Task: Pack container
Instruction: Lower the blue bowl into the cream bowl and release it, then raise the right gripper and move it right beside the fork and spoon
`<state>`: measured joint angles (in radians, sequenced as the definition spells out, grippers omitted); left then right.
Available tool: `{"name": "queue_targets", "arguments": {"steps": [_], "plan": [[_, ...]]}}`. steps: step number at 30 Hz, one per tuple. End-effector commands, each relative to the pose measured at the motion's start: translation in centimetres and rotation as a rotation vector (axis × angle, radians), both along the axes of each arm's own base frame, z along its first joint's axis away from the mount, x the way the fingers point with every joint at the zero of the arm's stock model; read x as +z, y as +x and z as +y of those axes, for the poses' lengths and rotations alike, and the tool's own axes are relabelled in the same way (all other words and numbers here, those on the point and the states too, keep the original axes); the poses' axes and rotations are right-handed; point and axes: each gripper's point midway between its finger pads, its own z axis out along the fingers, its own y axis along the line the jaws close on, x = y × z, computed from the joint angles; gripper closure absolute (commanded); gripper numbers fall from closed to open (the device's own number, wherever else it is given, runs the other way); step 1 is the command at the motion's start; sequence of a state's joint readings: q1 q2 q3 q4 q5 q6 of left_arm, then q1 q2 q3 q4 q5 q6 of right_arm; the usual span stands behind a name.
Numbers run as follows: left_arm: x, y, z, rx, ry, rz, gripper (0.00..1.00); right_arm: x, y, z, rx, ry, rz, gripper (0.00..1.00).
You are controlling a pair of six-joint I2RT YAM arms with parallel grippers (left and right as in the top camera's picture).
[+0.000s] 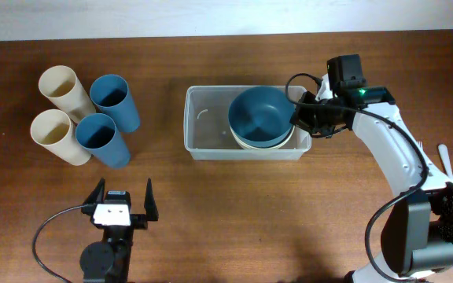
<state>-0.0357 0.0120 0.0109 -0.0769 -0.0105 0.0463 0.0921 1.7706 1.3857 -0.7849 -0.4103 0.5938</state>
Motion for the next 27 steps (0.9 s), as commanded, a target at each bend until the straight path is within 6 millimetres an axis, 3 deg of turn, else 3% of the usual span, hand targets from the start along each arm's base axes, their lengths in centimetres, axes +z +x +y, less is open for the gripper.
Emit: {"name": "queue_targets", "arguments": {"steps": [1, 3, 7, 9, 16, 19, 24, 27], "plan": [[-0.1, 0.0, 0.0, -0.007, 0.018, 0.001, 0.00, 0.4, 0.1, 0.3, 0.020, 0.018, -0.010, 0.96], [-0.1, 0.0, 0.0, -0.007, 0.018, 0.001, 0.00, 0.4, 0.1, 0.3, 0.020, 0.018, -0.008, 0.82], [-0.1, 0.0, 0.0, -0.007, 0.018, 0.001, 0.00, 0.4, 0.1, 0.3, 0.020, 0.017, -0.007, 0.34], [-0.1, 0.0, 0.0, -0.007, 0.018, 0.001, 0.00, 0.4, 0.1, 0.3, 0.019, 0.014, -0.007, 0.25], [-0.1, 0.0, 0.0, -0.007, 0.018, 0.001, 0.00, 0.2, 0.5, -0.5, 0.003, -0.036, -0.020, 0.17], [-0.1, 0.0, 0.0, -0.007, 0.018, 0.001, 0.00, 1.1, 1.0, -0.5, 0.042, -0.051, -0.062, 0.15], [-0.1, 0.0, 0.0, -0.007, 0.018, 0.001, 0.00, 5.9, 2.0, -3.6, 0.022, -0.244, -0.118, 0.03], [-0.1, 0.0, 0.0, -0.007, 0.018, 0.001, 0.00, 9.4, 2.0, -7.5, -0.064, -0.408, -0.124, 0.01]]}}
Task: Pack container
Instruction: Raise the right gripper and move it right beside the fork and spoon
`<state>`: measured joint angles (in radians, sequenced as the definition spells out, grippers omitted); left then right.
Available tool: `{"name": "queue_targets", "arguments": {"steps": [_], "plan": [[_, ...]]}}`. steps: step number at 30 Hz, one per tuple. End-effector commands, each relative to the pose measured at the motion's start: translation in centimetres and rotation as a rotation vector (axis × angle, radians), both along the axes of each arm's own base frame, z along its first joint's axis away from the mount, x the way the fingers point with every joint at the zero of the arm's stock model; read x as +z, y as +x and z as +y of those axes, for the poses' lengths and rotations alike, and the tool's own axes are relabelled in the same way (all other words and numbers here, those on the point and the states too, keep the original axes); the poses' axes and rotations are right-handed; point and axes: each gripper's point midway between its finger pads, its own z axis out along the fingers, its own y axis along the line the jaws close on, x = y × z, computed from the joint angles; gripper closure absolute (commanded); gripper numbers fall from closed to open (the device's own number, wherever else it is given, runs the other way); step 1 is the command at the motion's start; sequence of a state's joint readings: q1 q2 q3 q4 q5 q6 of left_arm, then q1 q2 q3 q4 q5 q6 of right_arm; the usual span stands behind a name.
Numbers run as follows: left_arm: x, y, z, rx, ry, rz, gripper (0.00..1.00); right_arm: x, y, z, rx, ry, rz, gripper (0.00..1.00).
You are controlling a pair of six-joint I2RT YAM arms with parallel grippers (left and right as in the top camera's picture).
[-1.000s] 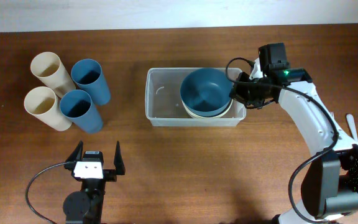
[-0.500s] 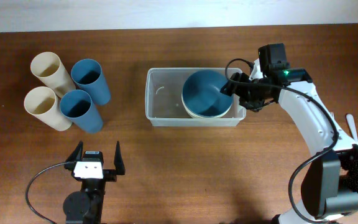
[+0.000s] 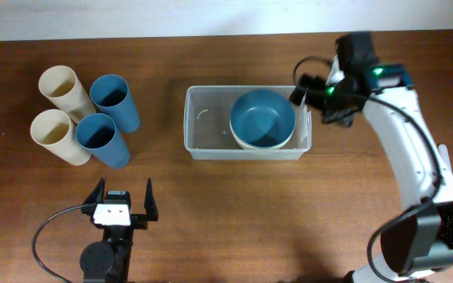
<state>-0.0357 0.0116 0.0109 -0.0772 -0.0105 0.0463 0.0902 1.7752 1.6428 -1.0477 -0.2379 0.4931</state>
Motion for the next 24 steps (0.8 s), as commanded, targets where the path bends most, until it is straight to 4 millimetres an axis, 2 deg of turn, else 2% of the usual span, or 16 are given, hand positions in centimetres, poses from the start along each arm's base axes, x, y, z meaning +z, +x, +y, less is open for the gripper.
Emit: {"name": "queue_targets", "arguments": {"steps": [1, 4, 13, 14, 17, 21, 24], "plan": [[-0.1, 0.0, 0.0, -0.007, 0.018, 0.001, 0.00, 5.7, 0.8, -7.1, -0.134, -0.269, -0.088, 0.01], [-0.1, 0.0, 0.0, -0.007, 0.018, 0.001, 0.00, 7.0, -0.2, -10.3, -0.192, -0.299, -0.063, 0.01], [-0.1, 0.0, 0.0, -0.007, 0.018, 0.001, 0.00, 6.1, -3.5, -18.3, -0.278, -0.336, 0.049, 0.01], [-0.1, 0.0, 0.0, -0.007, 0.018, 0.001, 0.00, 6.2, -3.8, -20.0, -0.327, -0.335, 0.048, 0.01], [-0.1, 0.0, 0.0, -0.007, 0.018, 0.001, 0.00, 6.2, -4.4, -23.4, -0.424, -0.334, 0.044, 0.01], [-0.1, 0.0, 0.0, -0.007, 0.018, 0.001, 0.00, 5.4, -5.8, -26.3, -0.546, -0.311, 0.081, 0.01], [-0.1, 0.0, 0.0, -0.007, 0.018, 0.001, 0.00, 4.7, -6.7, -27.4, -0.576, -0.305, 0.110, 0.01]]}}
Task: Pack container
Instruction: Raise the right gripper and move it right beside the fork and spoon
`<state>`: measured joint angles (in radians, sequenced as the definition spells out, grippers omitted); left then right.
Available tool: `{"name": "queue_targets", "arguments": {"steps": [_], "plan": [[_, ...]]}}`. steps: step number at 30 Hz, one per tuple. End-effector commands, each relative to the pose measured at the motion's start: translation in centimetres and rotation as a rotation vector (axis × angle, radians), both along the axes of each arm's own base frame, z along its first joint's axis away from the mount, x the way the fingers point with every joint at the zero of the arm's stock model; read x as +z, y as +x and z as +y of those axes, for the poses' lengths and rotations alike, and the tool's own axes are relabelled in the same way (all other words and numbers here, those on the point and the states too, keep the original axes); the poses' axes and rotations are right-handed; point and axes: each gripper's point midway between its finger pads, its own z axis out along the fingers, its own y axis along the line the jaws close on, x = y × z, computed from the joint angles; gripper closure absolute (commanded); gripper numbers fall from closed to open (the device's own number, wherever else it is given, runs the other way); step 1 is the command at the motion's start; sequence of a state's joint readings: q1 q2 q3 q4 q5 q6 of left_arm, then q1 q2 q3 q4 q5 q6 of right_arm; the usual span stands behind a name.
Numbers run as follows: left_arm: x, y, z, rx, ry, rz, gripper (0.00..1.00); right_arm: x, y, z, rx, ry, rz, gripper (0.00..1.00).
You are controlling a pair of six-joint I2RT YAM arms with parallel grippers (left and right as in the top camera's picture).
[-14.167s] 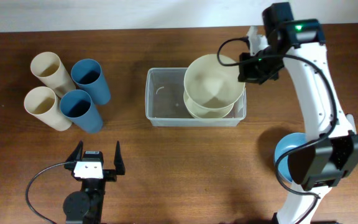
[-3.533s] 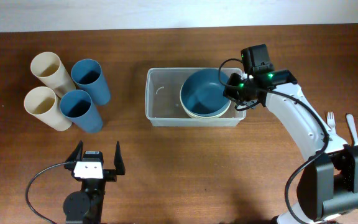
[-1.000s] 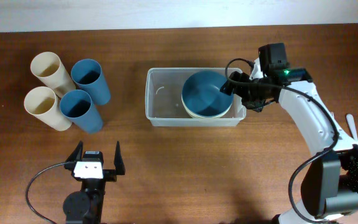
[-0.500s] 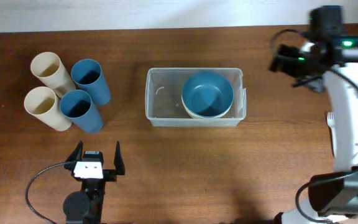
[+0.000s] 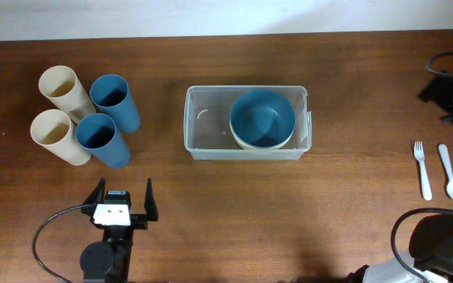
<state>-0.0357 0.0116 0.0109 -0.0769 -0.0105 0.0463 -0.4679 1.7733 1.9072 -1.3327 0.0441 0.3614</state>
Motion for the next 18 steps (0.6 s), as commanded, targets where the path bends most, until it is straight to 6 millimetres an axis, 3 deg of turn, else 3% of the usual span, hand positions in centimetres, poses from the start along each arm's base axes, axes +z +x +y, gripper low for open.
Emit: {"name": "queue_targets", "arguments": {"steps": [1, 6, 18], "plan": [[-0.1, 0.0, 0.0, -0.007, 0.018, 0.001, 0.00, -1.5, -1.0, -1.2, -0.054, 0.016, 0.045, 0.01], [-0.1, 0.0, 0.0, -0.007, 0.018, 0.001, 0.00, -2.5, -1.0, -1.4, -0.058, 0.020, 0.051, 0.01], [-0.1, 0.0, -0.1, -0.008, 0.018, 0.000, 0.00, -2.7, -1.0, -0.8, -0.047, 0.053, 0.052, 0.01]]}}
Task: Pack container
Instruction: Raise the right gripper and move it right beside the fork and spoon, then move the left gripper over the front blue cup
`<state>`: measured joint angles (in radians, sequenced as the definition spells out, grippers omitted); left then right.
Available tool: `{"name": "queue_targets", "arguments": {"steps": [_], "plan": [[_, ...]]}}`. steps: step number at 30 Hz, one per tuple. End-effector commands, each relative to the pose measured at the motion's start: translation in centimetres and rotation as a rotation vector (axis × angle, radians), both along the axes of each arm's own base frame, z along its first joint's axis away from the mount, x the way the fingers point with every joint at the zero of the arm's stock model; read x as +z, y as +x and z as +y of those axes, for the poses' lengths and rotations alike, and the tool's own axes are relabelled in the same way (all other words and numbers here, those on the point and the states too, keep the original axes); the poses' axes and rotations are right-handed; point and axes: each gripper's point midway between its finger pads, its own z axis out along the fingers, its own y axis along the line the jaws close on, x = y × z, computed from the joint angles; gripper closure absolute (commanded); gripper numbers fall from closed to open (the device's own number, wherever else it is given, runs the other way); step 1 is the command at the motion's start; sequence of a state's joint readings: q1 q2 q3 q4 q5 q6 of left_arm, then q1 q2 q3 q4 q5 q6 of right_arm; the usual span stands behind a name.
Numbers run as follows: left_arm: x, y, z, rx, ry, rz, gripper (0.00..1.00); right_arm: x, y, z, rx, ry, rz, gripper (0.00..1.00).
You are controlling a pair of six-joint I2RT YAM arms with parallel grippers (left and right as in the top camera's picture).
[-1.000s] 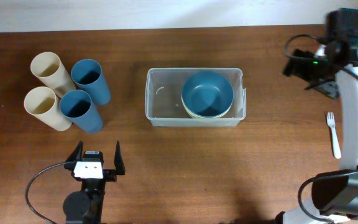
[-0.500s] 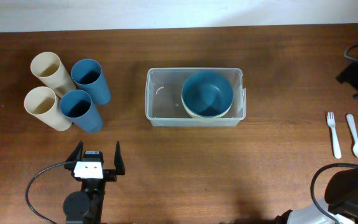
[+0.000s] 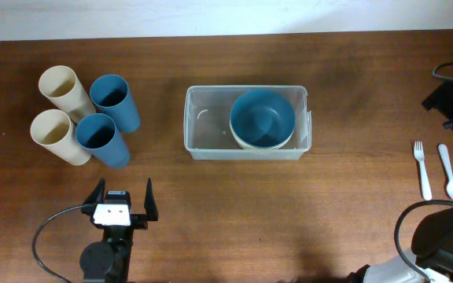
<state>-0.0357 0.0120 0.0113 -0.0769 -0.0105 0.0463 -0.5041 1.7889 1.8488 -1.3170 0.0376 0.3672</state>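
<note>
The clear plastic container (image 3: 203,119) lies at the table's middle. In its right half a blue bowl (image 3: 262,116) is nested on a cream bowl (image 3: 246,144). My left gripper (image 3: 123,196) rests open near the front edge, with nothing between its fingers. My right arm is at the far right edge, well away from the container. Its fingers are not clear in the overhead view.
Two cream cups (image 3: 60,88) (image 3: 53,134) and two blue cups (image 3: 113,98) (image 3: 101,137) lie grouped at the left. A white fork (image 3: 421,169) and a white spoon (image 3: 449,171) lie at the right, just in front of the right arm.
The right arm has shifted slightly toward the front at the right edge. The bowls, the container and the left arm have not moved.
My right gripper was at the blue bowl's right rim inside the container. Then it was beside the container's right end, with the bowl left nested on the cream one. Later the arm stood at the table's far right edge, where it remains.
</note>
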Motion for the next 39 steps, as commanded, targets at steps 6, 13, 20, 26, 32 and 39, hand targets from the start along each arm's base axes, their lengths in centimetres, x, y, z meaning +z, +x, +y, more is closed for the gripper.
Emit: {"name": "queue_targets", "arguments": {"steps": [6, 13, 20, 26, 32, 39], "plan": [[0.9, -0.3, -2.7, -0.161, 0.007, -0.040, 0.00, -0.3, -0.1, 0.2, -0.008, 0.017, 0.004, 0.01], [6.0, -1.9, -6.1, -0.371, 0.016, -0.172, 0.00, -0.3, -0.1, 0.2, -0.008, 0.017, 0.004, 0.01], [11.8, -1.6, -3.9, -0.237, 0.071, -0.044, 0.00, -0.3, -0.1, 0.2, -0.008, 0.017, 0.004, 0.01], [17.0, -0.6, -5.3, -0.325, 0.087, 0.010, 0.00, -0.3, -0.1, 0.2, -0.008, 0.017, 0.004, 0.01], [20.7, 2.1, -4.1, -0.254, 0.097, 0.056, 0.00, -0.3, -0.1, 0.2, -0.008, 0.017, 0.004, 0.01], [18.6, 6.3, -3.6, -0.207, -0.014, 0.570, 0.00, -0.3, -0.1, 0.2, -0.008, 0.017, 0.004, 0.01]]}}
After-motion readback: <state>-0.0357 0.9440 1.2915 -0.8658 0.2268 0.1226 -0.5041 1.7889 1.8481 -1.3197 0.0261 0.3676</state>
